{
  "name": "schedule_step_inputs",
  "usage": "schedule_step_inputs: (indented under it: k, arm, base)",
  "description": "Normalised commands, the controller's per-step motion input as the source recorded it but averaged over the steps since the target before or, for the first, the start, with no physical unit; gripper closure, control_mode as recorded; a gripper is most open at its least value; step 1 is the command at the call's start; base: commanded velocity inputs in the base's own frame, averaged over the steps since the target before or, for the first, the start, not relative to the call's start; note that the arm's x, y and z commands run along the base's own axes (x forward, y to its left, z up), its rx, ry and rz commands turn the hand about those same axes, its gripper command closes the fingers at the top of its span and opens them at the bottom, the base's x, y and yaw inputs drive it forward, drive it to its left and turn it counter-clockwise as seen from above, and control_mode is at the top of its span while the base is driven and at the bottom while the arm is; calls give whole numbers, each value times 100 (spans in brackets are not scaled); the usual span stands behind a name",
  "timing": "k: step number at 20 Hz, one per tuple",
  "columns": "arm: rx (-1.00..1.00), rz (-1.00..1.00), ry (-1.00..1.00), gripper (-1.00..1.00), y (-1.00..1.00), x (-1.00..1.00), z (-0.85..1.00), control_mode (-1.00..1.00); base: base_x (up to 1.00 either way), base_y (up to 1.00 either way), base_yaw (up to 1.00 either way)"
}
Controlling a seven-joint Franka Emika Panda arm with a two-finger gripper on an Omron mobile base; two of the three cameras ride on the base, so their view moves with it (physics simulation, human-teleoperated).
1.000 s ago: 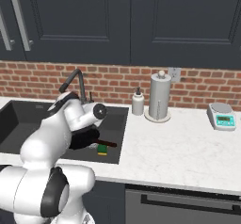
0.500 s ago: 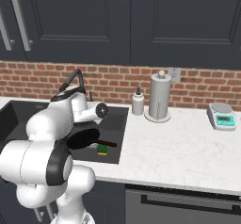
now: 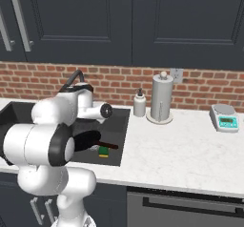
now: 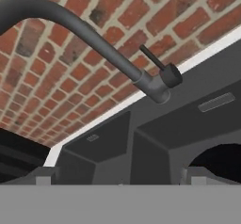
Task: Pick the pan and sponge and place them into the sink. Then turn on the water.
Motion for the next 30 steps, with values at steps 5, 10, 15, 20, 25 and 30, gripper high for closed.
schedule_step_inputs:
  k: [5,10,15,20,25,30]
  arm:
    - [0,0,0,-100,0,33,-2,-100]
    - [0,0,0,-100,0,28,-14,-100]
    - [0,0,0,-100,9,14,-26,-100]
    - [0,0,0,-100,6,13,-17,-100]
    - [0,0,0,-100,1,22,-1,-100]
    - [0,0,0,-100,0,24,-3,-100]
  base:
    - [0,0,0]
    - [0,0,0]
    - [0,0,0]
    - [0,0,0]
    - [0,0,0]
    - [0,0,0]
